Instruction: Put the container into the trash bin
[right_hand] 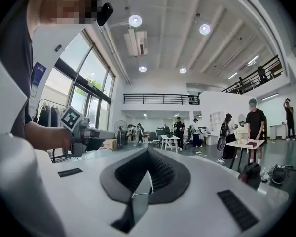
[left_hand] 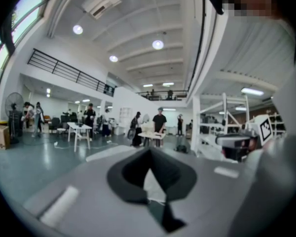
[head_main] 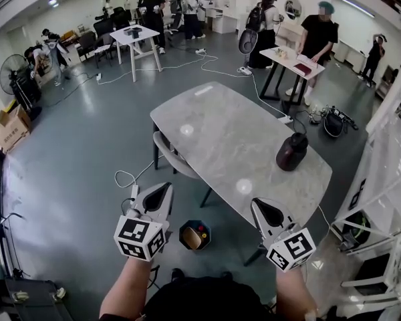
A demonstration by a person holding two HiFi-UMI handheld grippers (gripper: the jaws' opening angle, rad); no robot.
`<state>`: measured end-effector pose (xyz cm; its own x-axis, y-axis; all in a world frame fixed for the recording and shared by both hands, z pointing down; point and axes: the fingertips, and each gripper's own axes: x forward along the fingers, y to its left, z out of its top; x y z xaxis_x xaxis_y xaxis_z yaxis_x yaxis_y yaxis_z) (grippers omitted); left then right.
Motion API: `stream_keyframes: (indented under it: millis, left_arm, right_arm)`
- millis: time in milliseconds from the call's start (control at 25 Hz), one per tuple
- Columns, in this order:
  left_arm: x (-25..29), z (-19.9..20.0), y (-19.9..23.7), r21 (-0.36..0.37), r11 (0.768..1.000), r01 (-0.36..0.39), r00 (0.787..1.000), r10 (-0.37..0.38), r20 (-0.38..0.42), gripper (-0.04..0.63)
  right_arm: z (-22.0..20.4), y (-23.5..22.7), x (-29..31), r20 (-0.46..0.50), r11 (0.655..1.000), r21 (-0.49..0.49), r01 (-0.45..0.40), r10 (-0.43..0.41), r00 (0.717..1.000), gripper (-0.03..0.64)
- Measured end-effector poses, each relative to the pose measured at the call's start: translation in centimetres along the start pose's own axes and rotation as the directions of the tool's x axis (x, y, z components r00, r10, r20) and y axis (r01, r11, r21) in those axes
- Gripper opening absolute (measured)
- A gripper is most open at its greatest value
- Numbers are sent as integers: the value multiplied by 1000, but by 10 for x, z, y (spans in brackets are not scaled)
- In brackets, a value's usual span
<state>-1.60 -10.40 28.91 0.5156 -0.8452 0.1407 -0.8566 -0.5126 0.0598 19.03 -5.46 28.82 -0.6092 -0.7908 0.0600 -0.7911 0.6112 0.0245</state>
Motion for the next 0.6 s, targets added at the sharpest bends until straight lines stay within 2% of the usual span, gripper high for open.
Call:
stream_keyframes:
  millis: [240, 600]
  left_arm:
    - [-5, -14, 14, -39, 999, -16, 1000, 16, -17, 5]
    - [-3, -19, 14, -39, 999, -11, 1000, 10, -25, 5]
  right_arm:
    - [-14, 3, 7, -51, 1000, 25, 13, -12, 999, -9]
    - [-10, 5, 9, -37, 999, 38, -2, 3, 999, -9]
